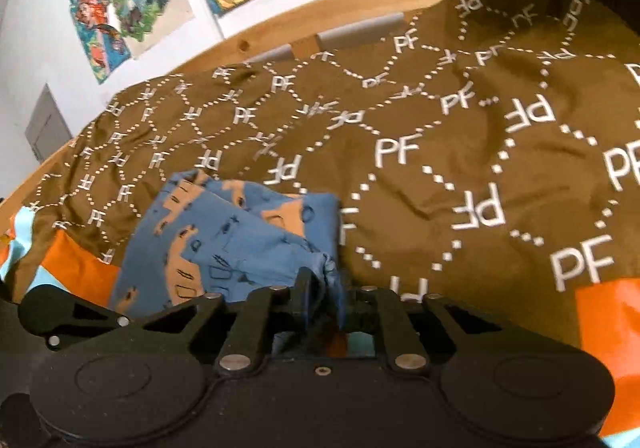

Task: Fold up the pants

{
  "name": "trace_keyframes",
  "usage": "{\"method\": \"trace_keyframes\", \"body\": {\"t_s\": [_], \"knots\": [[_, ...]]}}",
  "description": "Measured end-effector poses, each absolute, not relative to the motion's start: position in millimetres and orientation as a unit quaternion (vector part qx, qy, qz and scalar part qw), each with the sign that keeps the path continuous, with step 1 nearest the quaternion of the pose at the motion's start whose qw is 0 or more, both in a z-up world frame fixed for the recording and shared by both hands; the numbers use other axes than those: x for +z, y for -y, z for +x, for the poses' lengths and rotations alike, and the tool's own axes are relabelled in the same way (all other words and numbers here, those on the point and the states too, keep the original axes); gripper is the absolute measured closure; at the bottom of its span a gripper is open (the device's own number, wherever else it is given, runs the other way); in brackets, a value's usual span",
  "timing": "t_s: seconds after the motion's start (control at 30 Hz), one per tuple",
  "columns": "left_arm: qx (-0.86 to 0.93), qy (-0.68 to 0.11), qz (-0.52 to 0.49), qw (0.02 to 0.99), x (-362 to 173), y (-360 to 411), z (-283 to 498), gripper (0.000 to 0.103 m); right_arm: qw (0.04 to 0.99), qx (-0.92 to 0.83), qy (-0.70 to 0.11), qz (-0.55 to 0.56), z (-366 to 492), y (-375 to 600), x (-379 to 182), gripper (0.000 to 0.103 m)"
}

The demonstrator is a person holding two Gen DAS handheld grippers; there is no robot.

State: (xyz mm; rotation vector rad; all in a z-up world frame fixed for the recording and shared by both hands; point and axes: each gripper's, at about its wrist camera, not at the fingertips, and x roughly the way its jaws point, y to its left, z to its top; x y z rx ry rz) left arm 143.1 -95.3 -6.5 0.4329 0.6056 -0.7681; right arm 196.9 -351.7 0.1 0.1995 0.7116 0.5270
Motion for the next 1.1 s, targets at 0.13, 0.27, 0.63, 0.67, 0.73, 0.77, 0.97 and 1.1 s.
{"method": "trace_keyframes", "body": {"t_s": [0.13, 0.27, 0.63, 0.67, 0.73, 0.77, 0.97, 1.1], "knots": [[-0.39, -0.282, 0.157, 0.862, 11.7, 76.0, 134.9, 0.057, 0.913, 0.24, -0.324, 0.065, 189.0, 355.3, 16.1, 0.066], [-0.373, -0.291, 0.092, 0.876, 21.1, 44.0, 133.9, 0.039, 0.904, 0.293, -0.307, 0.058, 190.0, 346.9, 37.3, 0.057], [-0.335, -0.374, 0.043, 0.864, -12.6, 14.5, 147.2, 0.028, 0.823, 0.35, -0.42, 0.155, 253.0, 290.8, 13.5, 0.052], [-0.337, -0.369, 0.056, 0.864, -13.3, 16.6, 143.7, 0.025, 0.827, 0.336, -0.42, 0.162, 259.9, 293.3, 10.3, 0.058], [-0.344, -0.361, 0.08, 0.863, -13.3, 21.3, 136.5, 0.023, 0.828, 0.327, -0.419, 0.179, 266.5, 300.2, 6.5, 0.06], [-0.346, -0.36, 0.086, 0.862, -11.8, 21.6, 133.7, 0.022, 0.828, 0.326, -0.418, 0.184, 267.2, 300.9, 7.5, 0.058], [-0.347, -0.37, 0.033, 0.861, 12.8, -5.0, 132.7, 0.02, 0.845, 0.336, -0.415, 0.025, 240.8, 289.2, 53.4, 0.023], [-0.297, -0.345, -0.006, 0.89, 34.7, -31.2, 153.4, 0.013, 0.853, 0.29, -0.427, -0.081, 230.1, 292.8, 81.1, 0.011]]}}
